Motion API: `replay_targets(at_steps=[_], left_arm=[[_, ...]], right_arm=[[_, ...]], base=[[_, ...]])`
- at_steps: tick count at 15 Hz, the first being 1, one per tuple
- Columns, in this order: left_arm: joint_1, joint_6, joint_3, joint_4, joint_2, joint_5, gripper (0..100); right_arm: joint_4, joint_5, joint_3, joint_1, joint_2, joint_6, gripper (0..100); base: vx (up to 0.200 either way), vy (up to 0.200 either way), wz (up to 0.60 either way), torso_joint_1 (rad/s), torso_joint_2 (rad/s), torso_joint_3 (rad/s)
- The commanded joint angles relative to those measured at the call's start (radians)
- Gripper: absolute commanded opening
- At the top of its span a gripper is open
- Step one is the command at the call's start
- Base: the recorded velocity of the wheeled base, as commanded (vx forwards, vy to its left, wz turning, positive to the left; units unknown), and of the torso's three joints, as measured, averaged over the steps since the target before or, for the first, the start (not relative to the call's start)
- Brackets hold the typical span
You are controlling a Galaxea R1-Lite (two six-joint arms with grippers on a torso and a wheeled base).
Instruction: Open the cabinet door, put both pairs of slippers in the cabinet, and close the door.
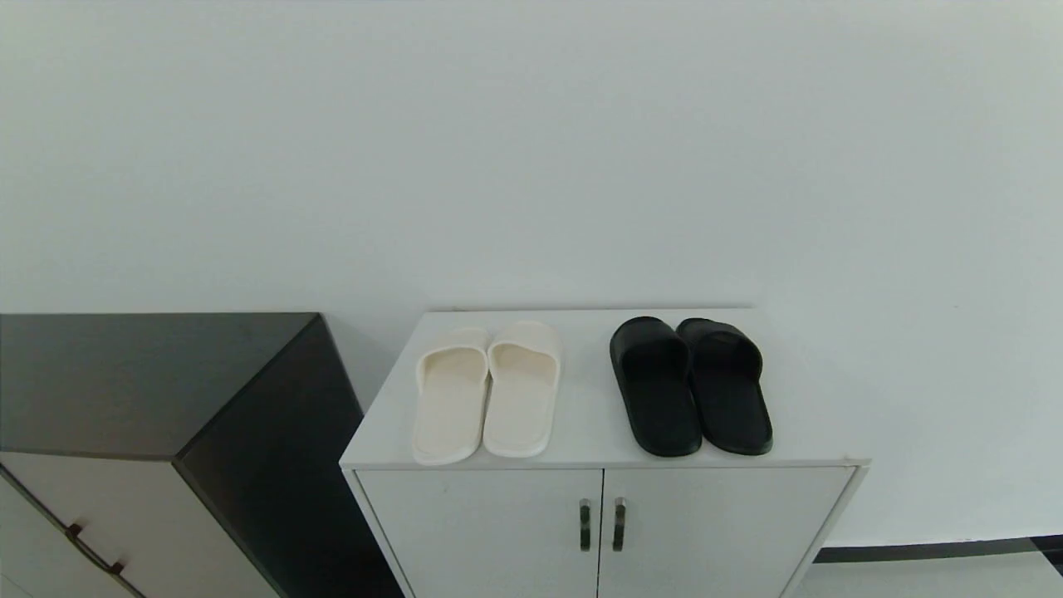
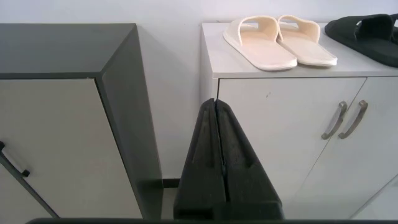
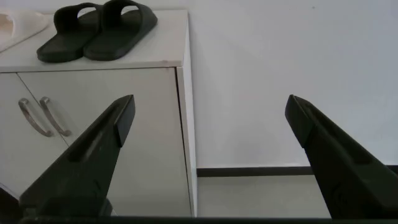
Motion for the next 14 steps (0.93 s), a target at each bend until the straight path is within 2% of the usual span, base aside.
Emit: replay_targets(at_steps=[1,2,3,4,5,6,7,8,9,10,11,12,13,14], left_arm=[[0.0,-0.001,0.0,0.0,0.0,0.0,0],[0.0,0.001,0.0,0.0,0.0,0.0,0],[0.0,0.001,0.0,0.0,0.0,0.0,0],[0.0,0.001,0.0,0.0,0.0,-0.002,0],[0.0,0.001,0.0,0.0,0.0,-0.002,0],[-0.001,0.001,0.0,0.0,0.0,-0.002,0],[0.0,0.001,0.0,0.0,0.0,-0.002,0],[0.0,0.002,0.0,0.0,0.0,0.0,0],[0.0,0.009,0.0,0.0,0.0,0.0,0],[0.0,0.013,0.0,0.0,0.0,-0.002,0],[0.0,0.013,0.0,0.0,0.0,-0.002,0],[0.0,0.013,0.0,0.0,0.0,-0.002,0],[0.0,0.012,0.0,0.0,0.0,-0.002,0],[0.0,0.012,0.0,0.0,0.0,-0.003,0]], right_arm=[[-0.002,-0.003,0.0,-0.001,-0.002,0.002,100],[-0.028,-0.008,-0.026,-0.001,0.003,0.014,100],[-0.063,0.008,-0.233,0.007,0.099,0.141,100],[-0.017,0.069,-0.336,0.014,0.224,0.186,100],[0.024,0.189,-0.391,0.005,0.389,0.094,100],[0.015,0.223,-0.397,0.007,0.537,0.06,100],[-0.062,0.224,-0.414,0.046,0.71,0.066,100],[-0.15,0.212,-0.414,0.129,0.822,0.072,100],[-0.209,0.161,-0.423,0.221,0.899,0.089,100],[-0.239,0.037,-0.462,0.35,0.981,0.124,100],[-0.253,-0.046,-0.483,0.438,1.021,0.163,100],[-0.252,-0.271,-0.563,0.686,1.121,0.276,100],[-0.233,-0.347,-0.612,0.774,1.188,0.305,100],[-0.229,-0.371,-0.673,0.815,1.271,0.334,100]], base=[[0.0,0.0,0.0,0.0,0.0,0.0],[0.0,0.0,0.0,0.0,0.0,0.0],[0.0,0.0,0.0,0.0,0.0,0.0],[0.0,0.0,0.0,0.0,0.0,0.0],[0.0,0.0,0.0,0.0,0.0,0.0],[0.0,0.0,0.0,0.0,0.0,0.0],[0.0,0.0,0.0,0.0,0.0,0.0],[0.0,0.0,0.0,0.0,0.0,0.0],[0.0,0.0,0.0,0.0,0.0,0.0],[0.0,0.0,0.0,0.0,0.0,0.0],[0.0,0.0,0.0,0.0,0.0,0.0],[0.0,0.0,0.0,0.0,0.0,0.0],[0.0,0.0,0.0,0.0,0.0,0.0],[0.0,0.0,0.0,0.0,0.0,0.0]])
